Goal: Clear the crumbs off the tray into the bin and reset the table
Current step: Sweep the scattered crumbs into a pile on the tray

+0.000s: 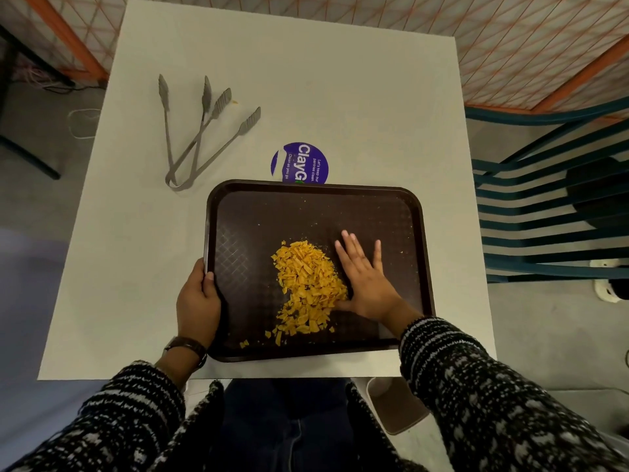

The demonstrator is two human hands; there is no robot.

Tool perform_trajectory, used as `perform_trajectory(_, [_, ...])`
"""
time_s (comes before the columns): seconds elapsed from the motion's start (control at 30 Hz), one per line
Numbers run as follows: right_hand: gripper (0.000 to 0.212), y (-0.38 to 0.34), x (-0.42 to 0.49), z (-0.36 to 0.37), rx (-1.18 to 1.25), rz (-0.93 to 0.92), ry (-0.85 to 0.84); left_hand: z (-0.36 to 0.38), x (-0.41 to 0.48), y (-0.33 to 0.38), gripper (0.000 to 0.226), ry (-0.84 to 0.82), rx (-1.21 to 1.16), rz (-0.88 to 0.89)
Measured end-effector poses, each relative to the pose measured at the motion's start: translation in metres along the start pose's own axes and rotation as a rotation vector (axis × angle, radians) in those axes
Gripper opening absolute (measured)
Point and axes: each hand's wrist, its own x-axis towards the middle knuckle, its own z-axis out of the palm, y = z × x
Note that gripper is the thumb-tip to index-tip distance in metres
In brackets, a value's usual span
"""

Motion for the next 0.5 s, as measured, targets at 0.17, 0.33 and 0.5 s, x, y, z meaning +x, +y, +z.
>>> perform_trajectory(0.17, [0.110,0.008,-0.030,0.001,0.023,0.034,0.003,-0.001,0.003,0.004,0.032,-0.007,-0.025,-0.014])
perform_trajectory(0.33, [0.111,-0.001,-0.049,0.011,-0.052,-0.028,-0.050,0.001,0.005,0.000,0.032,0.004,-0.012,-0.042])
perform_trajectory(0.5, [0.109,-0.021,-0.030,0.020,-0.083,-0.093,-0.027,0.001,0.005,-0.004,0.033,-0.007,-0.006,-0.044])
